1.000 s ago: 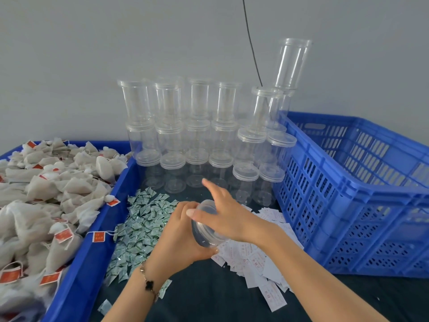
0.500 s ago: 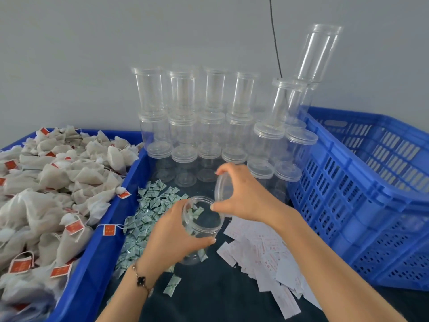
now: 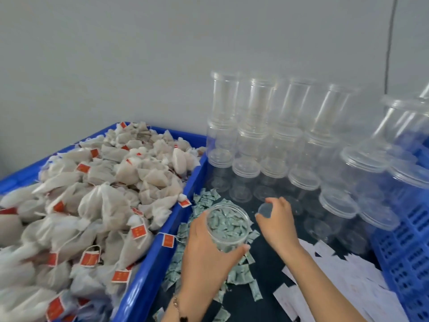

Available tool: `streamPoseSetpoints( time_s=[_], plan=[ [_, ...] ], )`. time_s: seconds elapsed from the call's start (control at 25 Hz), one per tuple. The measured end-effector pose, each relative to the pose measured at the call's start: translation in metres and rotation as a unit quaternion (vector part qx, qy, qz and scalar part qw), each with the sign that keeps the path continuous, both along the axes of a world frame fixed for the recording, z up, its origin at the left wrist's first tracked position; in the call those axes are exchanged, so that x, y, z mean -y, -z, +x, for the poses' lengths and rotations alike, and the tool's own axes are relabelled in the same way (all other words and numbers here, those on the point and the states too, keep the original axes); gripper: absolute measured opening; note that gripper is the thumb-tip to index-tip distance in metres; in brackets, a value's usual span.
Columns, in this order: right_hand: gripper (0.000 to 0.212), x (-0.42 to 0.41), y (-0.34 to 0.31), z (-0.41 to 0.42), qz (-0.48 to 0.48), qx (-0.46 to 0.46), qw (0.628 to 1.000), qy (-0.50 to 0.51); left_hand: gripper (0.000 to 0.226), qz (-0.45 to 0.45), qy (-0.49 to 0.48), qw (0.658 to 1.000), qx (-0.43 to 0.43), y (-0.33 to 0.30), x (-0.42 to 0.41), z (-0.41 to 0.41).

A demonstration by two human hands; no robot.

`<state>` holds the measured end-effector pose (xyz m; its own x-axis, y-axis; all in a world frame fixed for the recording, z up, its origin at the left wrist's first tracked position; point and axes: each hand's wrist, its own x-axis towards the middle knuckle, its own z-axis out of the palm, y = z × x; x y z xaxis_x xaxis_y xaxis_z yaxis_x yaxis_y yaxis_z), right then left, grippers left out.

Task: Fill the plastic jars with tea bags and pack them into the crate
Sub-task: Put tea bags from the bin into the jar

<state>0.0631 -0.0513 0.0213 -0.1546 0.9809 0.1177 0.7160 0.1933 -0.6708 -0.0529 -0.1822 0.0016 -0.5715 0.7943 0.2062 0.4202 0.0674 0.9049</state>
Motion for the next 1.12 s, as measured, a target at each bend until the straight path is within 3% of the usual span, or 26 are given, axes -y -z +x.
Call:
streamPoseSetpoints(
  time_s=[0.12, 0.32, 0.64, 0.72, 0.8, 1.0, 1.12],
  plan=[
    [0.021, 0.008, -0.046, -0.036, 0.042, -0.044, 0.992, -0.109, 0.102, 0.005, -0.051, 0.999, 0.018, -0.003, 0.003, -0.001],
    [0.022, 0.005, -0.096, -0.116, 0.125, 0.015, 0.958, -0.258, 0.106, -0.01, -0.074, 0.997, 0.016, -0.01, -0.015, -0.01],
    [0.034, -0.043, -0.086, -0.19, 0.049, 0.179, 0.965, -0.184, 0.095, -0.052, -0.052, 0.997, 0.02, 0.0, -0.04, -0.018],
    [0.039, -0.045, -0.083, -0.195, 0.063, 0.161, 0.964, -0.199, 0.097, -0.031, -0.063, 0.997, 0.045, 0.001, -0.042, -0.02],
    [0.036, -0.041, -0.084, -0.197, 0.097, 0.065, 0.962, -0.247, 0.1, 0.001, -0.065, 0.996, 0.055, 0.002, -0.042, -0.023],
    [0.029, -0.021, -0.081, -0.192, 0.054, 0.074, 0.902, -0.422, 0.106, 0.029, -0.065, 0.995, 0.066, 0.001, -0.037, -0.025],
    [0.043, -0.009, -0.078, -0.193, 0.012, 0.126, 0.864, -0.487, 0.098, 0.04, -0.065, 0.996, 0.054, -0.005, -0.031, -0.025]
  ],
)
